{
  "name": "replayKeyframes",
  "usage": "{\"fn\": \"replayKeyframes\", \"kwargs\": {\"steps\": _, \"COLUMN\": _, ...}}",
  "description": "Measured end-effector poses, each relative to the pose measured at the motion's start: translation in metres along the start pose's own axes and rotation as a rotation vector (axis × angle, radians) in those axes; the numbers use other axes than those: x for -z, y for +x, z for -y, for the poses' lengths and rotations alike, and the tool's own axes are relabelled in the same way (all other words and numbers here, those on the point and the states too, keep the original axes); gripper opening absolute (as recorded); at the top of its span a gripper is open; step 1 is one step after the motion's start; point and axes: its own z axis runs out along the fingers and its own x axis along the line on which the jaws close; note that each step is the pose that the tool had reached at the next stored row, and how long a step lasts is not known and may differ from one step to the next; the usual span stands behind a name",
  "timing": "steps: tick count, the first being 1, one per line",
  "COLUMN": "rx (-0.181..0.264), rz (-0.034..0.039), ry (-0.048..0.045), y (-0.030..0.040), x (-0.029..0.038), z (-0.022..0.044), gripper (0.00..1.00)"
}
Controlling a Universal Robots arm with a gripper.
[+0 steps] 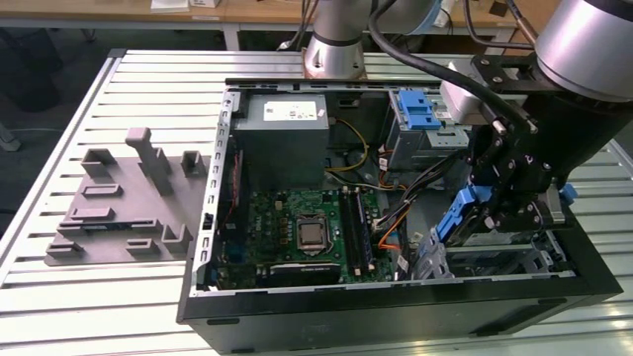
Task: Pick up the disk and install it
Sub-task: 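Insert the disk into the insertion slot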
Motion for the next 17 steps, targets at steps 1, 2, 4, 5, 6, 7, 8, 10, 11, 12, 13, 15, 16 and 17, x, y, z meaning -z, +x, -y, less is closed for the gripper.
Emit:
{"fn": "replayKeyframes", "kwargs": {"steps": 1, "rx": 0.0, "rz": 0.0002, "ry": 0.0, "y": 0.0, "x": -0.0004, "z": 0.0, "gripper": 0.36}}
{"fn": "replayKeyframes", "kwargs": {"steps": 2, "rx": 0.0, "rz": 0.0005, "ry": 0.0, "y": 0.0, "x": -0.001, "z": 0.0, "gripper": 0.36}}
{"fn": "replayKeyframes", "kwargs": {"steps": 4, "rx": 0.0, "rz": 0.0001, "ry": 0.0, "y": 0.0, "x": -0.0025, "z": 0.0, "gripper": 0.36}}
{"fn": "replayKeyframes", "kwargs": {"steps": 5, "rx": 0.0, "rz": 0.0001, "ry": 0.0, "y": 0.0, "x": -0.0035, "z": 0.0, "gripper": 0.36}}
{"fn": "replayKeyframes", "kwargs": {"steps": 6, "rx": 0.0, "rz": 0.0002, "ry": 0.0, "y": 0.0, "x": -0.0045, "z": 0.0, "gripper": 0.36}}
{"fn": "replayKeyframes", "kwargs": {"steps": 7, "rx": 0.0, "rz": 0.0001, "ry": 0.0001, "y": 0.0, "x": -0.0053, "z": 0.0, "gripper": 0.36}}
{"fn": "replayKeyframes", "kwargs": {"steps": 8, "rx": 0.0, "rz": 0.0, "ry": 0.0001, "y": 0.0, "x": -0.0059, "z": 0.0, "gripper": 0.36}}
{"fn": "replayKeyframes", "kwargs": {"steps": 10, "rx": 0.0, "rz": -0.0003, "ry": 0.0003, "y": 0.0, "x": -0.0064, "z": 0.0, "gripper": 0.37}}
{"fn": "replayKeyframes", "kwargs": {"steps": 11, "rx": 0.0, "rz": 0.0, "ry": 0.0002, "y": 0.0, "x": -0.0068, "z": 0.0, "gripper": 0.37}}
{"fn": "replayKeyframes", "kwargs": {"steps": 12, "rx": 0.0, "rz": 0.0, "ry": 0.0002, "y": 0.0, "x": -0.0071, "z": 0.0, "gripper": 0.37}}
{"fn": "replayKeyframes", "kwargs": {"steps": 13, "rx": 0.0, "rz": 0.0, "ry": 0.0002, "y": 0.0, "x": -0.0074, "z": 0.0, "gripper": 0.44}}
{"fn": "replayKeyframes", "kwargs": {"steps": 15, "rx": 0.0, "rz": 0.0003, "ry": 0.0002, "y": 0.0, "x": -0.0094, "z": 0.0, "gripper": 0.44}}
{"fn": "replayKeyframes", "kwargs": {"steps": 16, "rx": 0.0, "rz": 0.0001, "ry": 0.0003, "y": 0.0, "x": -0.0106, "z": 0.0, "gripper": 0.44}}
{"fn": "replayKeyframes", "kwargs": {"steps": 17, "rx": 0.0, "rz": 0.0001, "ry": 0.0002, "y": -0.0001, "x": -0.0119, "z": 0.0, "gripper": 0.44}}
